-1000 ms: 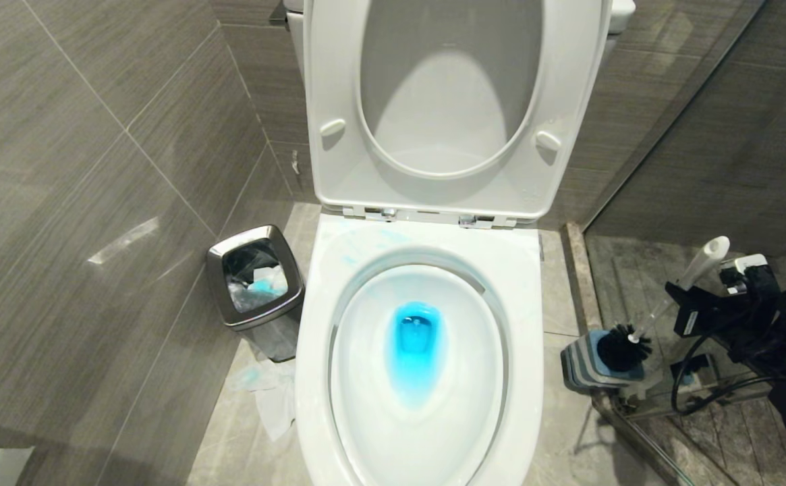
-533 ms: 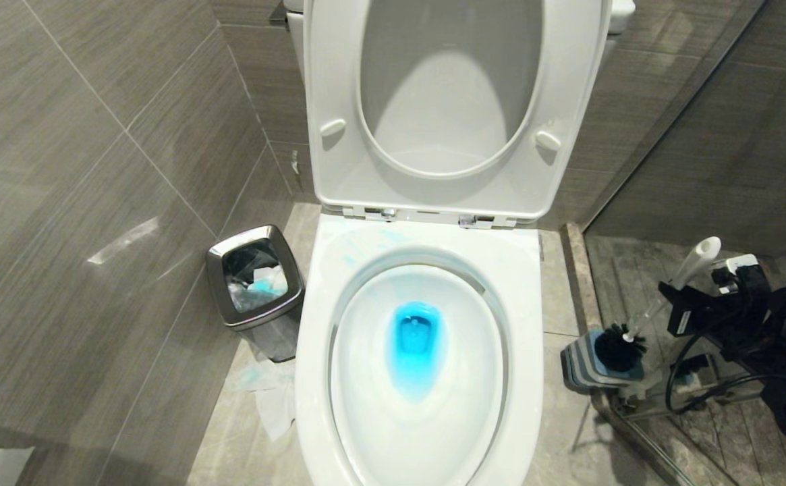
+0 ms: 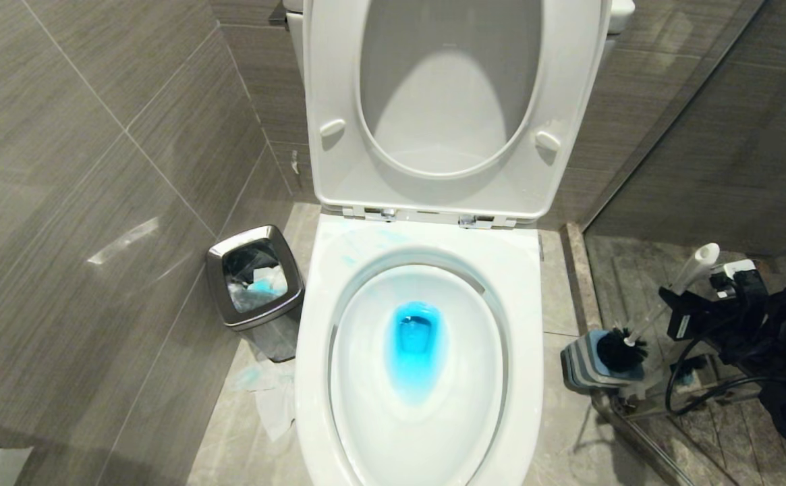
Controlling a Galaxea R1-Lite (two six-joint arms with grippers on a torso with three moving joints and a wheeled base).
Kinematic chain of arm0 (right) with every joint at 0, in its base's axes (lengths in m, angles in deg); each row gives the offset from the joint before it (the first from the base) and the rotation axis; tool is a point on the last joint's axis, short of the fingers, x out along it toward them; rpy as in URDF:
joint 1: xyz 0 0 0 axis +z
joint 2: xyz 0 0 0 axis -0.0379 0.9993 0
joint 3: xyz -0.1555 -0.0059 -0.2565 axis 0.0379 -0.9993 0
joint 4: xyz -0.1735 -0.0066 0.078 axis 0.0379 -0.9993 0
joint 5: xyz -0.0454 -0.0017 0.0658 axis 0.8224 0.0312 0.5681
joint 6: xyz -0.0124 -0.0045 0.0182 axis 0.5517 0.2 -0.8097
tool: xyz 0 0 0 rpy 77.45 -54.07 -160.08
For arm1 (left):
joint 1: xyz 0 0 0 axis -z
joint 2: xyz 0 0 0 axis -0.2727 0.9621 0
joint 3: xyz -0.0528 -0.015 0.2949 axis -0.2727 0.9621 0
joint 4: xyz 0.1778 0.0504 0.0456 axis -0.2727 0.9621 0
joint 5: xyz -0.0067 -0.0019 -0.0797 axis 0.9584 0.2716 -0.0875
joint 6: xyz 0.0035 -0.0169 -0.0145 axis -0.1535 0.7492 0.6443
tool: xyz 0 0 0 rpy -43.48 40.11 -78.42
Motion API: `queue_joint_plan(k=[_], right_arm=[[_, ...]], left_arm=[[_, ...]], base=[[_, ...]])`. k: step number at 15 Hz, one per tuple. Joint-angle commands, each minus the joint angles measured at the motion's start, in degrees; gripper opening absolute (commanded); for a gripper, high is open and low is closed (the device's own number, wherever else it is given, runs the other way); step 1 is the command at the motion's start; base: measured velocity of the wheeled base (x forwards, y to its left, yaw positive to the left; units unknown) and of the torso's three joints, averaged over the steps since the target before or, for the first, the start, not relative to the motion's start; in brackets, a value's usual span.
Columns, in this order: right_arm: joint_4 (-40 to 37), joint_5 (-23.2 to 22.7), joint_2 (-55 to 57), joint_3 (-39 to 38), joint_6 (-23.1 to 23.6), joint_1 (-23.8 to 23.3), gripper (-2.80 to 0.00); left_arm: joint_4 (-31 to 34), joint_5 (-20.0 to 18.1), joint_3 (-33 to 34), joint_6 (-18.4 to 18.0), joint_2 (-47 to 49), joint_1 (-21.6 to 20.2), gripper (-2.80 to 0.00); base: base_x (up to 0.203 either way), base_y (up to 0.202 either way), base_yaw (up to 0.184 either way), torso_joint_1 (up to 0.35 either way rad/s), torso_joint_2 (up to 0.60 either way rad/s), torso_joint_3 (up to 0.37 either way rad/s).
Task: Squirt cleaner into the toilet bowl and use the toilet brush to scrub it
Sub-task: Put the toilet brush back
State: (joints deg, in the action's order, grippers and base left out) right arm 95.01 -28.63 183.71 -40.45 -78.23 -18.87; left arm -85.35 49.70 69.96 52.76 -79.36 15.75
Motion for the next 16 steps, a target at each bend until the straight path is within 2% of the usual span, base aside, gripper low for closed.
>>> queue_joint_plan(k=[1, 16], right_arm=[[0.49, -0.13, 0.9, 0.24, 0.05, 0.0, -2.8], [0.49, -0.05, 6.35, 2.11, 0.58, -0.7, -2.8]], left_arm=[[0.0, 0.0, 0.0, -0.02, -0.01, -0.01, -2.8], [0.0, 0.0, 0.0, -0.02, -0.01, -0.01, -2.8]], base=[[0.0, 0.0, 0.0, 0.0, 0.0, 0.0], [0.0, 0.0, 0.0, 0.0, 0.0, 0.0]])
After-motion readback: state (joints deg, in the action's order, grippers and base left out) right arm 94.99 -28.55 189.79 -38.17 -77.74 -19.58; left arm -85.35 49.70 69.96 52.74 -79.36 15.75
